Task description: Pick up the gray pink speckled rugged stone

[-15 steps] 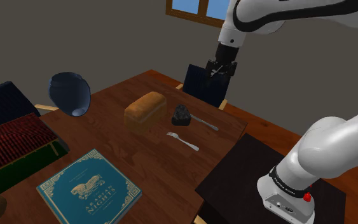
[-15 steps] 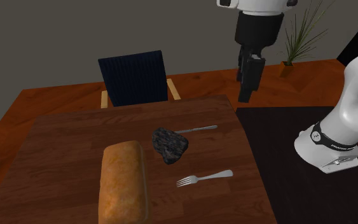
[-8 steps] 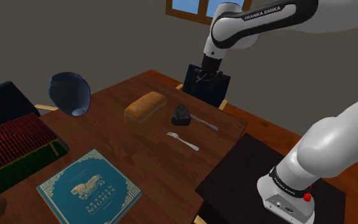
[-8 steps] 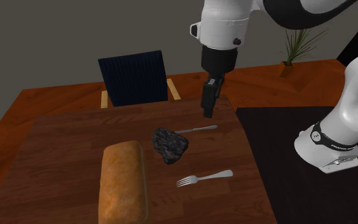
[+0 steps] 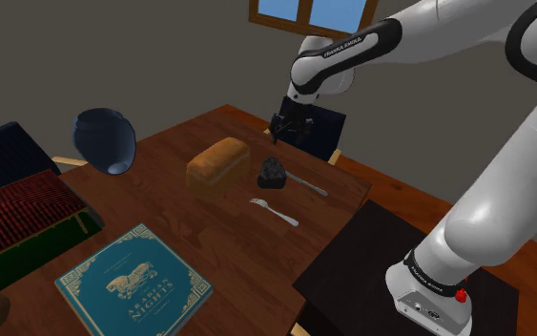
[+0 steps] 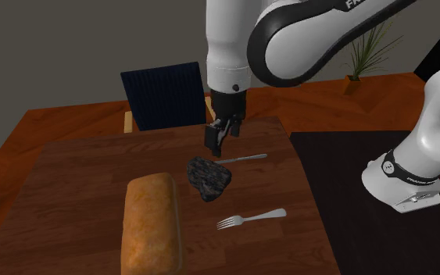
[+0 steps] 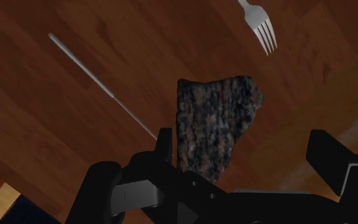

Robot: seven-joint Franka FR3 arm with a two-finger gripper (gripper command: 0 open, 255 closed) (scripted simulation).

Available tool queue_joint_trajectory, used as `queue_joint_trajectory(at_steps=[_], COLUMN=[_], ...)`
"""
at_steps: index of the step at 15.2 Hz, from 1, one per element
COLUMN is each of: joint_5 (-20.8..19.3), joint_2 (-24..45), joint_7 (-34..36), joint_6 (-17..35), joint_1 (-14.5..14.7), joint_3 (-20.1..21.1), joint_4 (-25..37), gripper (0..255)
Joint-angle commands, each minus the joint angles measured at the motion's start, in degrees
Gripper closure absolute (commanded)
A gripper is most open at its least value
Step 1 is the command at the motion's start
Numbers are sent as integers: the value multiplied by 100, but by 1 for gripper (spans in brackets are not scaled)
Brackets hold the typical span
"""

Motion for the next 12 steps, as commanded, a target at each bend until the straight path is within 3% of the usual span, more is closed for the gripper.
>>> queue_joint_trajectory(at_steps=[1,10,12], joint_5=[23,199,223], joint_2=[401,2241,2346], joint_7=[161,782,751], joint_6=[219,861,976], joint_1=[-23,-128,-132], joint_3=[-29,-221,-210], joint_4=[205,1487,1475], gripper=[0,0,0])
